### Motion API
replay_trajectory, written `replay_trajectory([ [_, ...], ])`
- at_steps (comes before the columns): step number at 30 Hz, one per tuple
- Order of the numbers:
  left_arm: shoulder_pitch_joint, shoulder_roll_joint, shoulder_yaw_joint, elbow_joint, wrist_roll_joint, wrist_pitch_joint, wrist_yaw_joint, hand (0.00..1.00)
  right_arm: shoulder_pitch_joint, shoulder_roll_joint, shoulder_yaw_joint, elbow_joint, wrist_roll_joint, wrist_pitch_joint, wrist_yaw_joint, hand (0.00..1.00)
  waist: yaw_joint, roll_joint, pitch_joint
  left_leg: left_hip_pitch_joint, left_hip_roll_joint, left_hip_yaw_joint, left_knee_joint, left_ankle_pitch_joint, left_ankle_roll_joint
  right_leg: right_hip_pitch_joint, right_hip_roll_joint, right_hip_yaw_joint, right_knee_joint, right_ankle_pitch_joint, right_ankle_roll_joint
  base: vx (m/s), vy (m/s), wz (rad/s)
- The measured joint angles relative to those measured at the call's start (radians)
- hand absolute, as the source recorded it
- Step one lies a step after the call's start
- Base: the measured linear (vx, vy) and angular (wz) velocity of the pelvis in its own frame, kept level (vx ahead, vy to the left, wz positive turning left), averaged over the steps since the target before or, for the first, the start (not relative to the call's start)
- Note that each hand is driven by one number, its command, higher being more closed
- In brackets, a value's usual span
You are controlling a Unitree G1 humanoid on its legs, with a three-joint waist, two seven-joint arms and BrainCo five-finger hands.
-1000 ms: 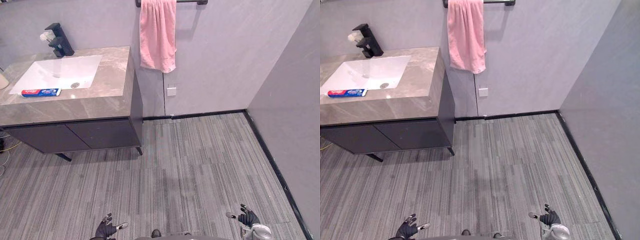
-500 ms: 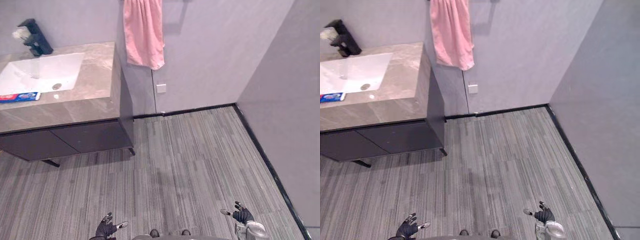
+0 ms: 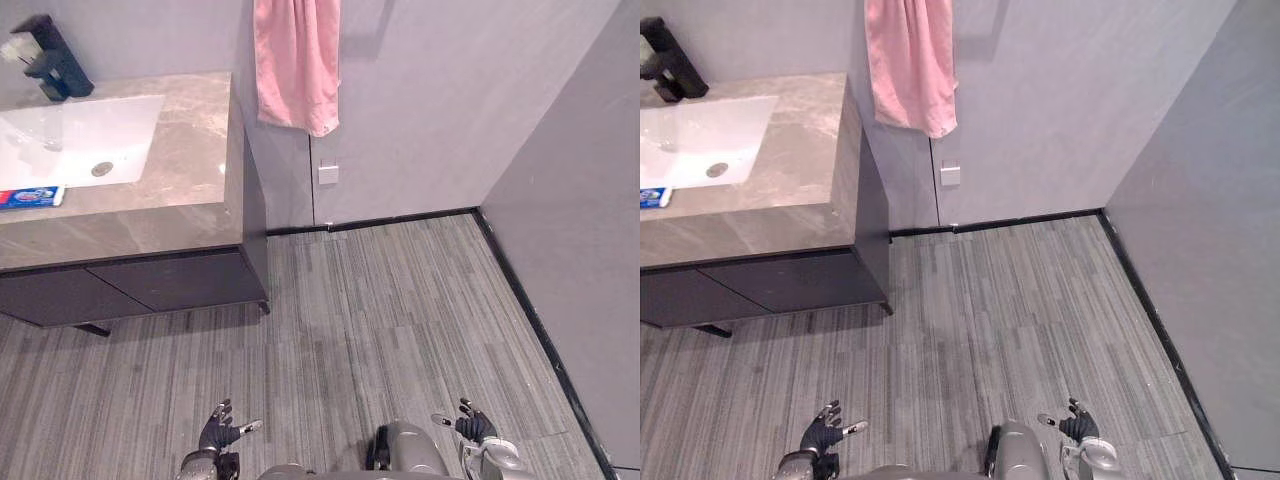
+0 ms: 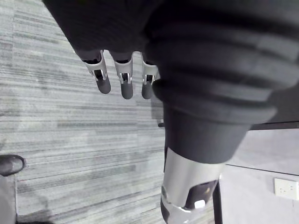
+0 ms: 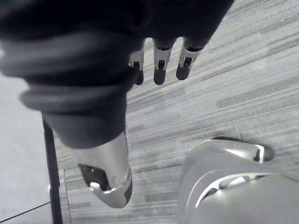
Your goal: Organize washtable
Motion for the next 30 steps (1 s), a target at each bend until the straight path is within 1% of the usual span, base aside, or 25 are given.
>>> replay_trajectory([
  [1, -0.007, -0.004, 0.0, 0.0, 0.0, 0.0, -0.002, 0.0, -0.003, 0.002, 0.0, -0.008, 0.0, -0.003, 0.001, 0.0, -0.002, 0.003, 0.0, -0.036, 0.013, -0.01, 0.075, 0.016, -0.027, 0.014, 0.012, -0.006, -0.011, -0.033, -0.011, 0.45, -0.264, 0.03],
  [2, -0.011, -0.013, 0.001, -0.002, 0.0, 0.0, -0.002, 0.0, -0.01, 0.003, -0.003, -0.008, 0.0, -0.004, 0.0, 0.0, 0.001, 0.016, 0.006, -0.094, 0.04, -0.025, 0.218, 0.036, -0.059, 0.052, 0.035, -0.015, -0.046, -0.044, -0.027, 0.47, -0.289, 0.06],
  [3, -0.012, -0.02, 0.005, -0.004, 0.0, 0.0, -0.003, 0.0, -0.01, 0.003, -0.003, -0.008, 0.002, -0.003, 0.0, 0.0, -0.001, 0.021, 0.01, -0.135, 0.055, -0.031, 0.316, 0.059, -0.066, 0.085, 0.048, -0.018, -0.074, -0.047, -0.032, 0.48, -0.274, 0.04],
  [4, -0.004, -0.031, 0.009, -0.013, 0.0, 0.001, -0.003, 0.0, -0.002, 0.012, 0.002, -0.013, 0.008, -0.002, -0.001, 0.0, 0.002, 0.023, 0.013, -0.208, 0.092, -0.038, 0.527, 0.103, -0.06, 0.17, 0.074, -0.019, -0.135, -0.049, -0.037, 0.46, -0.232, 0.04],
  [5, 0.003, -0.038, 0.009, -0.033, 0.0, 0.001, -0.004, 0.0, 0.016, 0.026, 0.005, -0.037, 0.028, -0.003, -0.003, 0.0, 0.013, 0.017, 0.02, -0.259, 0.127, -0.017, 0.704, 0.093, -0.05, 0.263, 0.093, -0.019, -0.189, -0.053, -0.045, 0.53, -0.241, -0.03],
  [6, 0.006, -0.042, 0.009, -0.048, 0.0, 0.001, -0.004, 0.0, 0.023, 0.033, 0.008, -0.049, 0.041, -0.005, -0.004, 0.0, 0.028, 0.009, 0.025, -0.297, 0.145, 0.007, 0.791, 0.083, -0.033, 0.323, 0.1, -0.014, -0.223, -0.057, -0.051, 0.4, -0.165, -0.06],
  [7, 0.006, -0.045, 0.009, -0.059, 0.0, 0.001, -0.004, 0.0, 0.023, 0.036, 0.009, -0.056, 0.042, -0.005, -0.004, 0.0, 0.035, 0.004, 0.027, -0.324, 0.151, 0.017, 0.826, 0.077, -0.024, 0.356, 0.101, -0.011, -0.243, -0.058, -0.053, 0.35, -0.131, -0.14],
  [8, 0.004, -0.049, 0.008, -0.085, -0.001, 0.0, -0.004, 0.0, 0.021, 0.039, 0.009, -0.076, 0.055, -0.007, -0.004, 0.0, 0.053, -0.007, 0.029, -0.392, 0.157, 0.038, 0.851, 0.065, -0.005, 0.402, 0.105, 0.001, -0.285, -0.06, -0.055, 0.31, -0.086, -0.12],
  [10, 0.003, -0.05, 0.011, -0.104, -0.004, -0.001, -0.003, 0.0, -0.008, 0.046, 0.005, -0.078, 0.076, -0.013, -0.005, 0.0, 0.064, -0.007, 0.031, -0.508, 0.14, 0.048, 0.773, 0.051, 0.017, 0.456, 0.107, 0.015, -0.34, -0.06, -0.055, 0.32, -0.027, -0.19],
  [11, 0.003, -0.054, 0.01, -0.104, -0.01, 0.0, -0.003, 0.0, -0.017, 0.049, 0.003, -0.078, 0.079, -0.014, -0.005, 0.0, 0.073, -0.013, 0.035, -0.537, 0.122, 0.055, 0.691, 0.051, 0.018, 0.474, 0.103, 0.023, -0.358, -0.06, -0.054, 0.29, 0.061, -0.3],
  [12, -0.001, -0.061, 0.01, -0.103, -0.01, 0.0, -0.003, 0.0, -0.022, 0.053, -0.002, -0.076, 0.08, -0.014, -0.006, 0.0, 0.084, -0.015, 0.036, -0.551, 0.082, 0.061, 0.536, 0.056, 0.014, 0.5, 0.087, 0.037, -0.381, -0.065, -0.043, 0.25, 0.079, -0.25],
  [13, 0.001, -0.065, 0.009, -0.103, -0.01, 0.0, -0.003, 0.0, -0.025, 0.055, -0.003, -0.076, 0.08, -0.014, -0.006, 0.0, 0.088, -0.021, 0.037, -0.552, 0.056, 0.059, 0.449, 0.062, 0.013, 0.51, 0.075, 0.04, -0.387, -0.071, -0.031, 0.32, 0.126, -0.18],
  [14, 0.005, -0.075, 0.007, -0.101, -0.01, 0.0, -0.003, 0.0, -0.023, 0.054, -0.004, -0.076, 0.08, -0.017, -0.009, 0.0, 0.095, -0.021, 0.034, -0.544, 0.015, 0.041, 0.269, 0.108, 0.0, 0.528, 0.065, 0.045, -0.402, -0.086, -0.006, 0.26, 0.12, -0.09],
  [15, 0.007, -0.079, 0.007, -0.1, -0.01, 0.0, -0.002, 0.0, -0.015, 0.051, -0.004, -0.073, 0.08, -0.017, -0.009, 0.0, 0.101, -0.014, 0.031, -0.544, 0.0, 0.027, 0.207, 0.157, 0.015, 0.532, 0.065, 0.05, -0.406, -0.095, 0.009, 0.42, 0.242, -0.28],
  [16, 0.016, -0.079, 0.008, -0.097, -0.011, 0.0, -0.001, 0.0, -0.014, 0.053, -0.003, -0.063, 0.079, -0.016, -0.009, 0.0, 0.108, -0.009, 0.023, -0.538, -0.012, 0.012, 0.212, 0.241, 0.073, 0.547, 0.058, 0.068, -0.4, -0.123, 0.036, 0.48, 0.265, -0.25],
  [17, 0.022, -0.068, 0.009, -0.093, -0.016, 0.001, -0.001, 0.0, -0.012, 0.069, -0.003, -0.063, 0.079, -0.018, -0.009, 0.0, 0.105, -0.04, 0.013, -0.535, -0.041, 0.031, 0.23, 0.203, 0.088, 0.548, 0.019, 0.076, -0.369, -0.156, 0.058, 0.41, 0.227, -0.24],
  [18, 0.021, -0.066, 0.009, -0.091, -0.022, 0.001, 0.0, 0.0, -0.005, 0.071, -0.003, -0.062, 0.078, -0.017, -0.009, 0.0, 0.105, -0.051, 0.012, -0.53, -0.051, 0.042, 0.233, 0.186, 0.09, 0.535, 0.004, 0.08, -0.333, -0.171, 0.07, 0.45, 0.179, -0.13],
  [21, 0.016, -0.061, 0.004, -0.075, -0.029, 0.003, -0.002, 0.0, -0.008, 0.075, -0.003, -0.063, 0.072, -0.017, -0.008, 0.0, 0.103, -0.059, 0.012, -0.449, -0.071, 0.07, 0.237, 0.118, 0.121, 0.416, -0.047, 0.122, 0.038, -0.17, 0.135, 0.43, 0.193, -0.19],
  [22, 0.014, -0.053, -0.003, -0.078, -0.03, 0.003, -0.001, 0.0, 0.002, 0.079, -0.002, -0.061, 0.069, -0.017, -0.007, 0.0, 0.1, -0.06, 0.011, -0.409, -0.077, 0.069, 0.234, 0.092, 0.129, 0.365, -0.068, 0.122, 0.18, -0.13, 0.2, 0.45, 0.144, 0.06],
  [23, 0.004, -0.032, -0.012, -0.078, -0.03, 0.003, -0.002, 0.0, 0.01, 0.09, 0.0, -0.059, 0.06, -0.017, -0.002, 0.0, 0.1, -0.063, 0.01, -0.346, -0.082, 0.061, 0.231, 0.058, 0.137, 0.309, -0.086, 0.12, 0.358, -0.14, 0.205, 0.45, 0.117, 0.12],
  [24, 0.0, -0.025, -0.013, -0.078, -0.03, 0.003, -0.002, 0.0, 0.011, 0.095, 0.001, -0.059, 0.059, -0.017, -0.001, 0.0, 0.1, -0.065, 0.009, -0.323, -0.084, 0.054, 0.225, 0.049, 0.14, 0.289, -0.086, 0.119, 0.4, -0.149, 0.192, 0.52, 0.089, 0.28],
  [25, -0.008, -0.022, -0.012, -0.078, -0.029, 0.003, -0.002, 0.0, 0.017, 0.1, 0.007, -0.057, 0.058, -0.016, -0.001, 0.0, 0.093, -0.066, 0.008, -0.271, -0.084, 0.038, 0.197, 0.043, 0.138, 0.254, -0.085, 0.108, 0.435, -0.169, 0.158, 0.42, 0.011, 0.37],
  [26, -0.009, -0.017, -0.01, -0.079, -0.029, 0.0, -0.002, 0.0, 0.021, 0.102, 0.013, -0.055, 0.057, -0.016, -0.001, 0.0, 0.081, -0.066, 0.007, -0.235, -0.081, 0.027, 0.169, 0.043, 0.138, 0.229, -0.083, 0.083, 0.423, -0.183, 0.137, 0.42, -0.011, 0.41],
  [28, -0.009, -0.01, -0.005, -0.076, -0.029, 0.001, -0.001, 0.0, 0.011, 0.102, 0.016, -0.05, 0.058, -0.017, -0.001, 0.0, 0.075, -0.056, 0.012, -0.174, -0.061, 0.019, 0.124, 0.044, 0.138, 0.171, -0.066, 0.043, 0.336, -0.208, 0.111, 0.41, -0.061, 0.22],
  [30, -0.011, -0.016, -0.002, -0.073, -0.029, 0.001, -0.002, 0.0, 0.01, 0.101, 0.016, -0.047, 0.058, -0.017, -0.001, 0.0, 0.071, -0.042, 0.018, -0.131, -0.027, -0.004, 0.106, 0.043, 0.137, 0.114, -0.025, 0.041, 0.149, -0.203, 0.097, 0.39, -0.109, 0.27],
])
